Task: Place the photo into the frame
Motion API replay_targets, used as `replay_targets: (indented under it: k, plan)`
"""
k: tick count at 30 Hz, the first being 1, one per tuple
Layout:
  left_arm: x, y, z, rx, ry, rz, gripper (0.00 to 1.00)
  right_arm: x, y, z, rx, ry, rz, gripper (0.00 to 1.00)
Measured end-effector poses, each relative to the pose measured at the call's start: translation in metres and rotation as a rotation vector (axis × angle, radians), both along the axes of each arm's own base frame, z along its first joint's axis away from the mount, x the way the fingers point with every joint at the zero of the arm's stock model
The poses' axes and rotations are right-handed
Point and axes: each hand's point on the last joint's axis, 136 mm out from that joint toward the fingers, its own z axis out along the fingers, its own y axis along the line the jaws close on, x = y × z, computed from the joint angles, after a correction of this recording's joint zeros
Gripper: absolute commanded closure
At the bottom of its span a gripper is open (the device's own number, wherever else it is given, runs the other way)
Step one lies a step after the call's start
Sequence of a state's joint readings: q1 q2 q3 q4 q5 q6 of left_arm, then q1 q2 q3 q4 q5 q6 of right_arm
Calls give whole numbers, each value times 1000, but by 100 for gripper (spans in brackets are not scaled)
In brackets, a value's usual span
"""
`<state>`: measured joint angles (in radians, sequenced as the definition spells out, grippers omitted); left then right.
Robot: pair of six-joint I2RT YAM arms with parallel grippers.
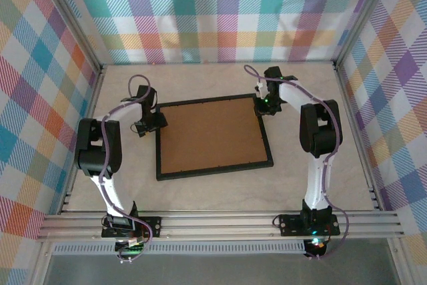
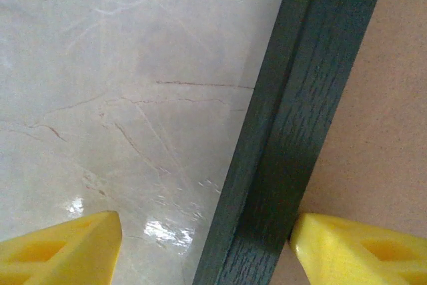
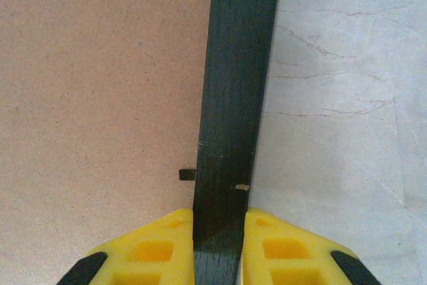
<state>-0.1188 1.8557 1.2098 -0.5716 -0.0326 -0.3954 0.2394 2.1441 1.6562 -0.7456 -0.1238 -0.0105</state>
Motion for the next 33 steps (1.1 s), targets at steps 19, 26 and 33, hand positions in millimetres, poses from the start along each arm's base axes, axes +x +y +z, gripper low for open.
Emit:
replay_targets:
  k: [19,26,33]
  plan:
    - [2,-35,42,-11,-6,-109,22,-3,8,0,1,2,16,81]
    - [-4,-7,100,-35,-158,-28,21,-3,10,0,0,2,20,80]
    - [-61,10,61,-19,-21,21,20,-3,10,0,-3,2,20,80]
